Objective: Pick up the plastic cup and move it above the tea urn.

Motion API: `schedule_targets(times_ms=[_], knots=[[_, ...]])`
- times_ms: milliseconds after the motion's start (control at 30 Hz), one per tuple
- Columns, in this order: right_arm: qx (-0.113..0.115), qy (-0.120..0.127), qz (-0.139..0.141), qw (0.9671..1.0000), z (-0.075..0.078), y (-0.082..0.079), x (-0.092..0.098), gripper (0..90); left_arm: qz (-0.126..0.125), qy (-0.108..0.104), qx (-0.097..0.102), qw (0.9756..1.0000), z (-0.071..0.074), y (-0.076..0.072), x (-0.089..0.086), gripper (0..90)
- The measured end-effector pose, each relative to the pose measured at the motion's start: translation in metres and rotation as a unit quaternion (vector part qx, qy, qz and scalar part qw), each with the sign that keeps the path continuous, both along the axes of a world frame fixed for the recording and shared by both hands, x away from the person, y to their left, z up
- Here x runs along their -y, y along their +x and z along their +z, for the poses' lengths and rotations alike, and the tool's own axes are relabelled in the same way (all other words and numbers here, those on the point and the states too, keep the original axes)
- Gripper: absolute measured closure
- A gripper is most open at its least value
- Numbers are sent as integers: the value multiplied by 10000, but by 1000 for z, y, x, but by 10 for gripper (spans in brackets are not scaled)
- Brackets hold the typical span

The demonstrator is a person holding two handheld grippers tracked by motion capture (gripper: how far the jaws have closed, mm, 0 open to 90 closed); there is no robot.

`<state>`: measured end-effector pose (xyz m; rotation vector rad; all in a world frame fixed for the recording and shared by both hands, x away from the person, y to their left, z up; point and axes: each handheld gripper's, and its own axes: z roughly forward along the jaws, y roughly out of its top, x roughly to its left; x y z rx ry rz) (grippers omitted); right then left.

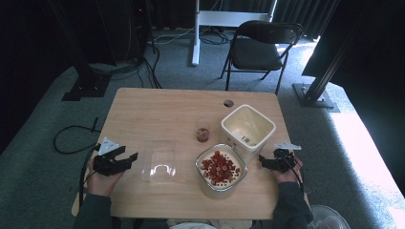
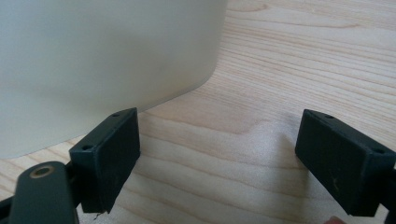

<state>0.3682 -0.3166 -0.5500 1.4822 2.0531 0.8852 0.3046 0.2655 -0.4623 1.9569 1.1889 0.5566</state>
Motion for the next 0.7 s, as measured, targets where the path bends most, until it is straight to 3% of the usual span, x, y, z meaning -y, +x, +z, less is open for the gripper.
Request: schedule_targets(times_ms=[300,500,600,700], knots=[[0,0,0,10000,0,0,0,134,-171,416,-260,9987,-18,-8,29,418],[0,0,1,10000,0,0,0,133,-195,319,-531,9979,-28,-14,31,436],[-1,0,-1,10000,0,0,0,133,-202,381,-633,9971,-32,-13,31,507],[1,0,0,10000,0,0,0,133,-210,399,-684,9966,-35,-5,28,670]])
